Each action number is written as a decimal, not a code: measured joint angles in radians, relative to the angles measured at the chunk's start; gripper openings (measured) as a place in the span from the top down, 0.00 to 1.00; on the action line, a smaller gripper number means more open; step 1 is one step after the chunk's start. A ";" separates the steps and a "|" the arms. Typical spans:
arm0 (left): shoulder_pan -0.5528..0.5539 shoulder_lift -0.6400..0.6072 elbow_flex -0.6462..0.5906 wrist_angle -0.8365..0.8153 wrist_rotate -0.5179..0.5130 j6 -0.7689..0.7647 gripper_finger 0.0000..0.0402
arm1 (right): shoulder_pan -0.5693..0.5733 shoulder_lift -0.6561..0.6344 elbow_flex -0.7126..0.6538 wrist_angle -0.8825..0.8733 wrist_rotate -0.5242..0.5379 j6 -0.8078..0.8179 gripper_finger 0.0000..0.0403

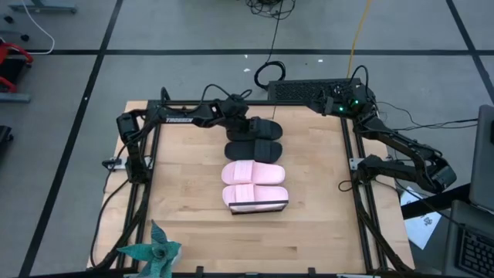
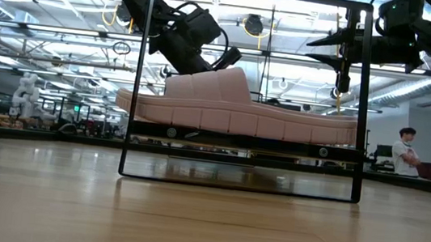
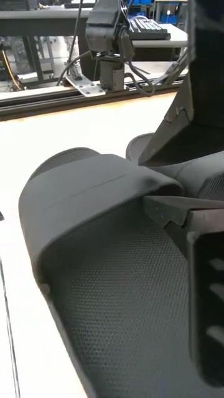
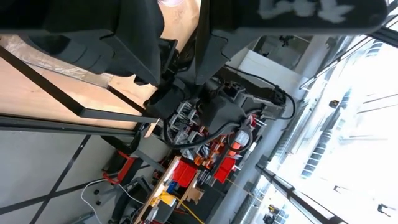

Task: Pick and place slides into the shelf
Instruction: Put the black slipper on the shelf, then return to Home Position

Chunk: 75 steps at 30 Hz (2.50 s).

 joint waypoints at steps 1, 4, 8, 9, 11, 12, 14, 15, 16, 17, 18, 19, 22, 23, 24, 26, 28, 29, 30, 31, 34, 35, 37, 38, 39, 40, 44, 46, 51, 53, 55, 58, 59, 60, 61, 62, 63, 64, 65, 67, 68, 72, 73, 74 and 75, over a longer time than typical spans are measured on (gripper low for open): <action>0.003 -0.001 0.000 -0.003 0.001 0.001 0.78 | 0.000 0.000 0.000 0.000 -0.001 0.000 0.77; 0.008 -0.003 0.000 -0.029 0.001 0.014 0.78 | 0.000 0.000 0.000 0.000 -0.019 0.002 0.77; 0.016 -0.004 0.001 -0.045 0.004 0.023 0.78 | 0.000 0.000 0.000 0.000 -0.026 0.002 0.77; 0.019 -0.004 0.001 -0.046 0.008 0.024 0.78 | 0.000 0.000 0.000 0.000 -0.026 0.001 0.77; 0.024 -0.004 0.001 -0.050 0.018 0.028 0.78 | 0.000 0.000 0.000 0.000 -0.026 0.001 0.77; 0.028 -0.004 0.001 -0.050 0.025 0.030 0.78 | 0.000 0.000 0.000 0.000 -0.026 0.002 0.77; 0.032 -0.004 0.001 -0.052 0.034 0.030 0.78 | 0.000 0.000 0.000 0.000 -0.026 0.001 0.77; 0.033 -0.004 0.001 -0.052 0.036 0.030 0.78 | 0.000 0.000 0.000 0.000 -0.026 0.000 0.77; 0.033 -0.005 0.001 -0.052 0.037 0.030 0.78 | 0.000 0.000 0.000 0.000 -0.026 0.000 0.77; 0.034 -0.013 0.001 -0.058 0.039 0.030 0.78 | 0.000 0.000 0.000 0.000 -0.026 0.000 0.77; 0.034 -0.024 0.001 -0.067 0.039 0.032 0.78 | 0.000 0.000 0.000 0.000 -0.026 0.000 0.77; 0.034 -0.035 0.001 -0.068 0.034 0.039 0.78 | 0.000 0.000 0.000 0.000 -0.026 0.000 0.77; 0.041 -0.090 0.001 -0.116 -0.006 0.075 0.78 | 0.000 0.000 0.000 0.000 -0.026 0.000 0.77; 0.044 -0.110 0.001 -0.137 -0.025 0.089 0.78 | 0.000 0.000 0.000 0.000 -0.026 0.000 0.77; 0.048 -0.133 0.001 -0.157 -0.040 0.100 0.78 | 0.000 0.000 0.000 0.000 -0.026 0.000 0.77; 0.054 -0.185 0.001 -0.229 -0.055 0.113 0.78 | 0.000 0.000 0.000 0.005 -0.025 0.000 0.77; 0.056 -0.239 0.001 -0.252 -0.060 0.126 0.78 | 0.000 0.000 0.000 0.011 -0.025 0.000 0.77; 0.056 -0.271 0.001 -0.273 -0.062 0.145 0.78 | 0.000 0.000 0.000 0.015 -0.025 0.002 0.77; 0.054 -0.305 0.001 -0.288 -0.062 0.168 0.78 | 0.000 0.000 0.000 0.021 -0.025 0.002 0.77; 0.052 -0.341 0.001 -0.285 -0.062 0.183 0.78 | -0.001 0.000 0.000 0.035 -0.025 0.003 0.77; 0.042 -0.461 0.001 -0.286 -0.063 0.237 0.78 | -0.002 0.000 0.000 0.138 -0.042 0.025 0.77; 0.037 -0.504 0.001 -0.284 -0.065 0.268 0.78 | -0.003 0.000 0.000 0.189 -0.054 0.040 0.77; 0.025 -0.595 0.001 -0.284 -0.073 0.320 0.78 | -0.011 0.000 0.000 0.301 -0.079 0.084 0.77; 0.018 -0.641 0.001 -0.286 -0.081 0.347 0.78 | -0.015 -0.001 0.000 0.357 -0.087 0.112 0.77; 0.010 -0.686 0.001 -0.288 -0.089 0.374 0.78 | -0.018 -0.002 0.000 0.405 -0.100 0.136 0.77; -0.001 -0.731 0.001 -0.297 -0.102 0.399 0.78 | -0.021 -0.003 0.000 0.444 -0.108 0.161 0.77; -0.048 -0.884 0.001 -0.390 -0.138 0.457 0.78 | -0.020 -0.021 0.000 0.490 -0.182 0.251 0.77; -0.077 -0.946 0.001 -0.441 -0.144 0.471 0.78 | -0.019 -0.027 0.000 0.488 -0.209 0.279 0.77; -0.163 -1.033 0.001 -0.582 -0.158 0.471 0.78 | -0.019 -0.029 0.000 0.516 -0.239 0.447 0.77; -0.201 -1.056 0.001 -0.619 -0.173 0.493 0.78 | -0.019 -0.035 0.000 0.634 -0.233 0.408 0.77; -0.241 -1.076 0.000 -0.633 -0.205 0.513 0.78 | -0.019 -0.057 0.000 0.796 -0.225 0.415 0.77; -0.301 -1.116 0.000 -0.627 -0.262 0.524 0.78 | -0.018 -0.117 0.000 1.006 -0.209 0.501 0.77; -0.320 -1.131 -0.001 -0.629 -0.283 0.524 0.78 | -0.015 -0.144 0.000 1.047 -0.211 0.531 0.77; -0.342 -1.145 -0.008 -0.620 -0.302 0.519 0.78 | -0.009 -0.177 0.000 1.052 -0.211 0.550 0.77; -0.363 -1.160 -0.021 -0.609 -0.324 0.504 0.78 | 0.000 -0.214 0.000 1.048 -0.209 0.553 0.77; -0.386 -1.175 -0.040 -0.594 -0.346 0.486 0.78 | 0.011 -0.253 0.000 1.019 -0.204 0.544 0.77; -0.409 -1.187 -0.065 -0.567 -0.366 0.476 0.78 | 0.023 -0.292 0.000 0.973 -0.197 0.528 0.77; -0.432 -1.196 -0.096 -0.529 -0.383 0.469 0.78 | 0.037 -0.332 0.001 0.916 -0.181 0.503 0.77; -0.455 -1.202 -0.131 -0.485 -0.399 0.465 0.78 | 0.053 -0.373 0.001 0.851 -0.163 0.469 0.77; -0.501 -1.215 -0.203 -0.389 -0.413 0.439 0.78 | 0.089 -0.446 0.001 0.710 -0.117 0.383 0.77; -0.524 -1.218 -0.235 -0.346 -0.420 0.423 0.78 | 0.110 -0.484 0.001 0.636 -0.095 0.339 0.77; -0.633 -1.220 -0.321 -0.266 -0.505 0.348 0.78 | 0.184 -0.612 0.001 0.373 -0.019 0.204 0.77; -0.662 -1.219 -0.330 -0.253 -0.539 0.342 0.78 | 0.199 -0.636 0.001 0.313 0.001 0.178 0.77; -0.691 -1.219 -0.335 -0.242 -0.574 0.340 0.78 | 0.215 -0.655 0.001 0.257 0.021 0.155 0.77; -0.721 -1.219 -0.335 -0.229 -0.608 0.341 0.78 | 0.231 -0.672 0.001 0.211 0.041 0.136 0.77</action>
